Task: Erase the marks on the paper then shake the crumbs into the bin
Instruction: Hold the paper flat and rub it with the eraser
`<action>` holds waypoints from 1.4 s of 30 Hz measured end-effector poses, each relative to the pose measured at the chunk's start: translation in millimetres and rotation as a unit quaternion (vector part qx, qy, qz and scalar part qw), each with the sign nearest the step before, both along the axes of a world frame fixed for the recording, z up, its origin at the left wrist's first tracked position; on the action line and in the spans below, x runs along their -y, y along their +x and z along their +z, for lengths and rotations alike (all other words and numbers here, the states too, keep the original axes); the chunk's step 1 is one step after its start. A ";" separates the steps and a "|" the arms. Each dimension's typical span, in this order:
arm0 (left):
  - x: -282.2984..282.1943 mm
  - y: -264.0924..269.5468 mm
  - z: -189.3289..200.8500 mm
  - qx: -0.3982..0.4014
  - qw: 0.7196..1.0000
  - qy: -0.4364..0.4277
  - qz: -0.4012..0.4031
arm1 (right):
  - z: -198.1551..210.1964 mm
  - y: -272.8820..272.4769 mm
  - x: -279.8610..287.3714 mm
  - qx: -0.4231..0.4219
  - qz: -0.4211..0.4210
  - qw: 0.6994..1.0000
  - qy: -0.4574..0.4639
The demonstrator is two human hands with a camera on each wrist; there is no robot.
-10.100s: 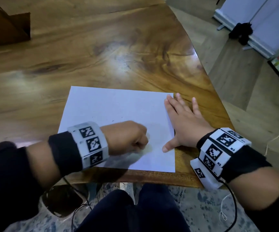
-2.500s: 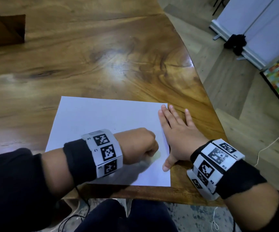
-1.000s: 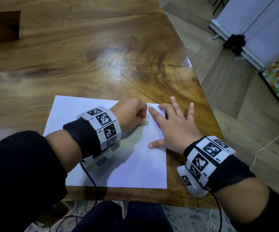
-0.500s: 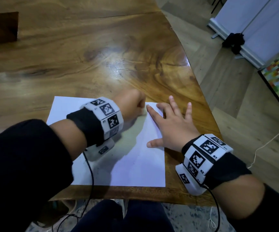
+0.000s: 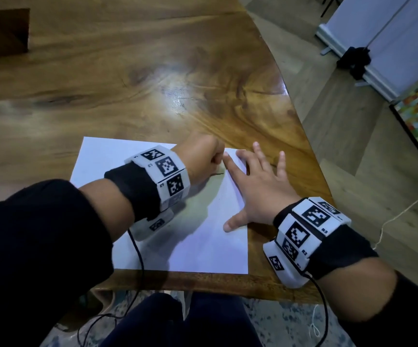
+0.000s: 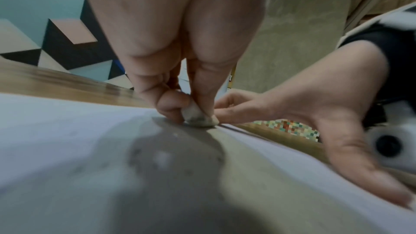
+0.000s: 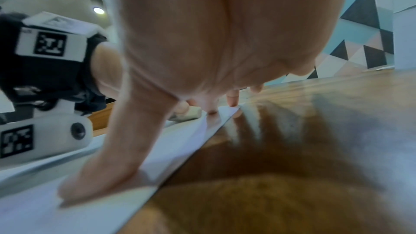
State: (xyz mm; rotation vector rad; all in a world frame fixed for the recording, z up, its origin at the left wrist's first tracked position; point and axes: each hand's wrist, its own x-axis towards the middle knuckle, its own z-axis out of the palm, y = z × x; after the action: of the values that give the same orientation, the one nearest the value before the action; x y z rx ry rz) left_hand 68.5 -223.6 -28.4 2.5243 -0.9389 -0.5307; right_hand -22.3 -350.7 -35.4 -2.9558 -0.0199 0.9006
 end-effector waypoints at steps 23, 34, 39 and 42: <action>-53.6 -69.7 -2.6 -0.133 0.966 0.051 -0.214 | 5.2 -9.8 -0.8 -0.041 -0.008 0.999 -0.012; -61.7 -67.7 -2.2 -0.124 0.979 0.039 -0.159 | 7.6 -10.7 -2.1 -0.046 -0.010 0.999 -0.015; -70.0 -2.6 12.3 -0.127 0.986 -0.076 0.077 | 7.1 -8.8 -2.4 -0.045 -0.003 0.999 -0.017; -76.0 47.5 16.9 -0.109 0.964 -0.111 0.218 | 6.7 -8.4 -2.9 -0.048 -0.005 0.999 -0.018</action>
State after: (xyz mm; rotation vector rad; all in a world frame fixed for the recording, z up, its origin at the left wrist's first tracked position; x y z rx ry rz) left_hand 116.1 -147.6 -11.5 2.3108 -0.3242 -0.5154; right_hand -30.7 -347.8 -28.8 -2.9382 0.0142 1.0503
